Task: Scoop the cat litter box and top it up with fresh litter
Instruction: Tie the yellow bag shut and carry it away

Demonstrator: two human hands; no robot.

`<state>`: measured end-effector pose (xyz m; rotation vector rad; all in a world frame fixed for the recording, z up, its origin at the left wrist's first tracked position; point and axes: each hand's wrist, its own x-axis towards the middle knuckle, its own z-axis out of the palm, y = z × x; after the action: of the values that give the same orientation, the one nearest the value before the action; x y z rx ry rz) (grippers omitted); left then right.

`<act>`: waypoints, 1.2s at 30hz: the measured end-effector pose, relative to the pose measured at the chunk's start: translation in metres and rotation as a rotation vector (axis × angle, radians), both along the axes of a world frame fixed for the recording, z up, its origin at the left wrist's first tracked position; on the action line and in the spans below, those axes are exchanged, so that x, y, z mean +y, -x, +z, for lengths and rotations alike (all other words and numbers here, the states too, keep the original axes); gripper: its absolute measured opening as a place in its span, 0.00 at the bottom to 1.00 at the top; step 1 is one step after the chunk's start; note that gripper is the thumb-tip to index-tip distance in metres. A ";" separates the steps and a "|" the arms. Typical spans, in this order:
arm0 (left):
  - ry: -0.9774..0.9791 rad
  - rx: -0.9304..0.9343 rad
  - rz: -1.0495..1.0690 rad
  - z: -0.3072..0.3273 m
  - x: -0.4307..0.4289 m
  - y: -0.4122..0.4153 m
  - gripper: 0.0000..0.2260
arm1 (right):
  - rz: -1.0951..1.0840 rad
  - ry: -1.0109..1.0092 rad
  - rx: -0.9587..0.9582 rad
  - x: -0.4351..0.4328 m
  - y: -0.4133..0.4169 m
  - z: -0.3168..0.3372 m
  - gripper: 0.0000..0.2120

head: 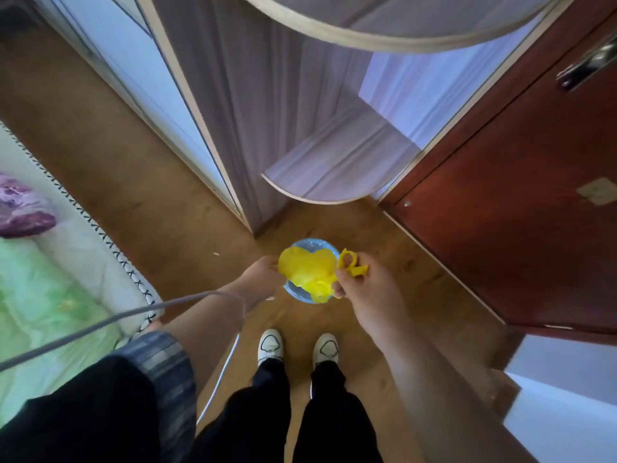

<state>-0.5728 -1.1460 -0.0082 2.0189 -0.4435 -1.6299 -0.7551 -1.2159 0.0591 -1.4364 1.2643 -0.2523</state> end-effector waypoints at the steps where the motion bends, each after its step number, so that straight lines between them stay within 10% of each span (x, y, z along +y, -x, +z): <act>1: -0.022 -0.033 -0.026 -0.018 -0.011 -0.005 0.15 | 0.033 0.001 0.032 -0.009 -0.004 -0.026 0.03; 19: -0.194 -0.544 -0.581 -0.361 -0.023 0.008 0.27 | 0.217 -0.290 0.449 -0.108 -0.007 -0.535 0.12; 27: -0.214 -0.603 -0.603 -0.298 -0.025 0.012 0.25 | 0.334 -0.229 0.440 -0.093 -0.018 -0.409 0.21; 36: -0.084 -0.784 -0.360 -0.057 -0.019 0.017 0.23 | 0.576 0.119 0.352 -0.077 -0.036 -0.132 0.21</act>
<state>-0.5897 -1.1651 -0.0649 2.7191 -1.0735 -0.9628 -0.7186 -1.2926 -0.0733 -1.9392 1.0601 0.3321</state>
